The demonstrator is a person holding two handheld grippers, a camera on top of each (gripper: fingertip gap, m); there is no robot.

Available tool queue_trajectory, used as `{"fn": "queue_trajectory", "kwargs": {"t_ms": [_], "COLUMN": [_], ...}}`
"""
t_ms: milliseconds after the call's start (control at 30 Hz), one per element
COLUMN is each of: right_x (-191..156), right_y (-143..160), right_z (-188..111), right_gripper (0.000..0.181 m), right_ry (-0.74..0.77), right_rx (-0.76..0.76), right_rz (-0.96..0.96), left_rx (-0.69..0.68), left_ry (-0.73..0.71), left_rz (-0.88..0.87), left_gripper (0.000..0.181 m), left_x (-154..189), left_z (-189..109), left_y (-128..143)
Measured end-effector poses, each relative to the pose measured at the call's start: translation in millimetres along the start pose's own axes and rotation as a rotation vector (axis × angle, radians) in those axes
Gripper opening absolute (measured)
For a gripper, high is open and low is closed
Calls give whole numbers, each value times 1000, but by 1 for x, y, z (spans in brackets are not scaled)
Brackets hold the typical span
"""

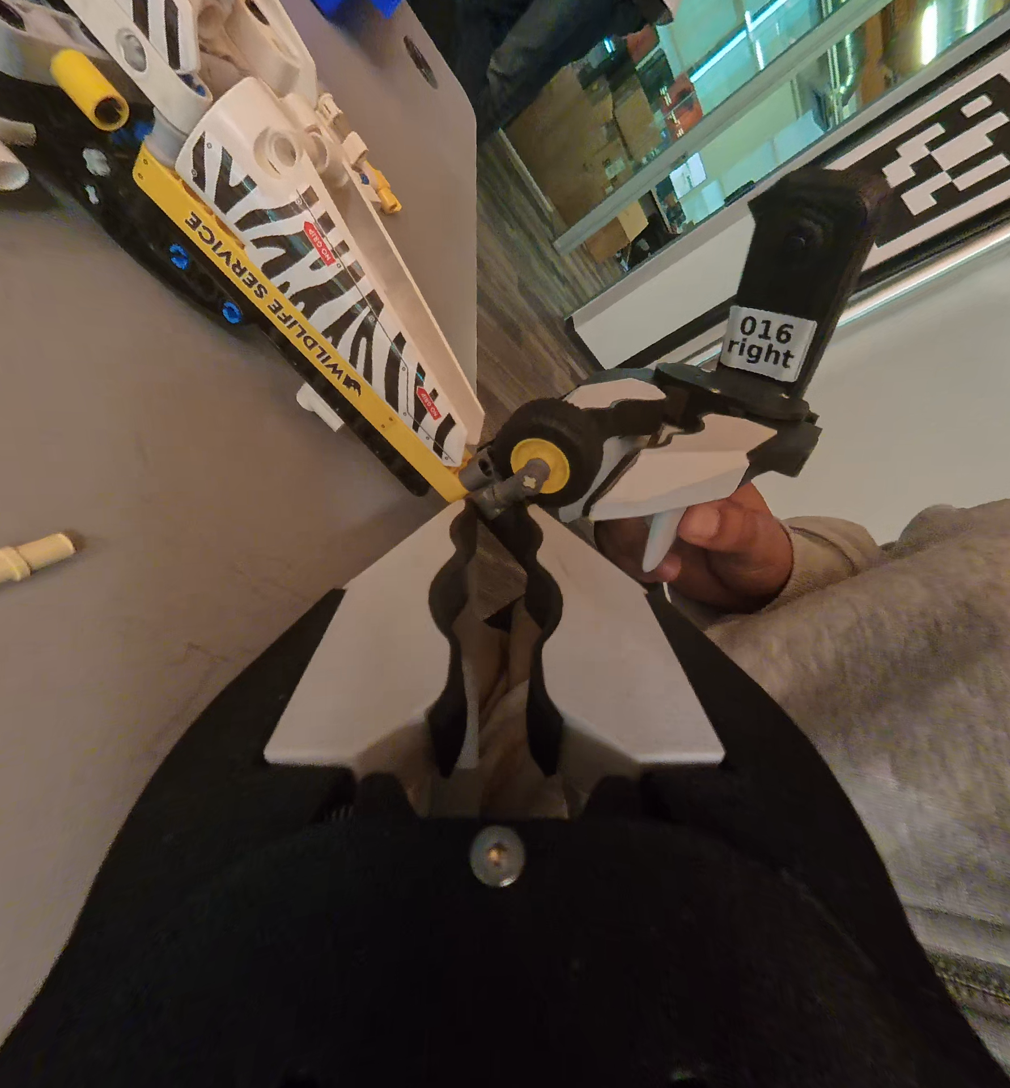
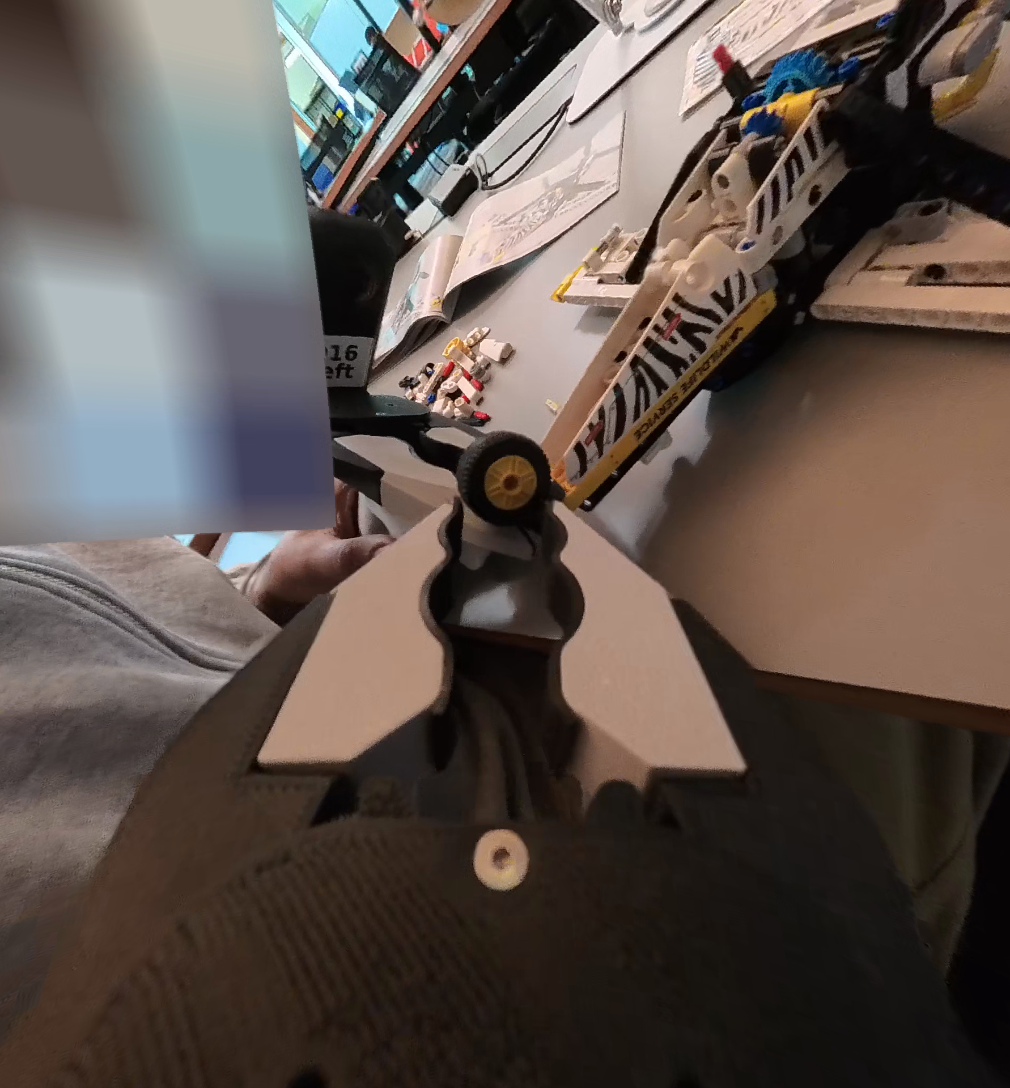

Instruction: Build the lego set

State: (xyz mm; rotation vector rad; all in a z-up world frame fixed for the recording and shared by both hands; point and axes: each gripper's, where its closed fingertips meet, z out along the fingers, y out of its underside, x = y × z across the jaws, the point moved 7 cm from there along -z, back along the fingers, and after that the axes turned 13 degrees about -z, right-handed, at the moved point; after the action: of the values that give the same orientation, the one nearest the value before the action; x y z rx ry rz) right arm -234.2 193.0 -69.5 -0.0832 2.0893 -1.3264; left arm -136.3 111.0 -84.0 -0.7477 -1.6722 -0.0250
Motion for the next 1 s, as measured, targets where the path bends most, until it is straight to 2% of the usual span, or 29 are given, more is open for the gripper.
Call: {"fn": "queue_trajectory", "kwargs": {"t_ms": [300,467,533,667,800,900,1000], "right_x": [-9,-9,-13,-26,-25,-27,-27], "right_y": [-11,-26,-38,-52,-50,-46,-49], "right_z": [-5,2,9,30,49,58,63], "right_gripper": [33,46,52,50,44,41,31], "right_ry": [74,-1,-53,-182,-186,-185,-151], "right_rx": [-98,-208,-320,-668,-988,-1122,-1171], "right_rz": [-412,-684,-804,-959,-1139,-1189,-1244], "left_rx": [101,117,124,120,133,141,141], "left_ry": [-35,-49,-59,-62,-68,-70,-71], "left_rz": [17,5,-4,-7,-9,-13,-12], "left_gripper": [10,7,2,2,1,1,2], "left_x": [-1,-3,-4,-5,-5,-5,-5], "left_z": [-18,-19,-20,-19,-20,-21,-21], "left_y": [1,0,0,0,-1,-1,-1]}}
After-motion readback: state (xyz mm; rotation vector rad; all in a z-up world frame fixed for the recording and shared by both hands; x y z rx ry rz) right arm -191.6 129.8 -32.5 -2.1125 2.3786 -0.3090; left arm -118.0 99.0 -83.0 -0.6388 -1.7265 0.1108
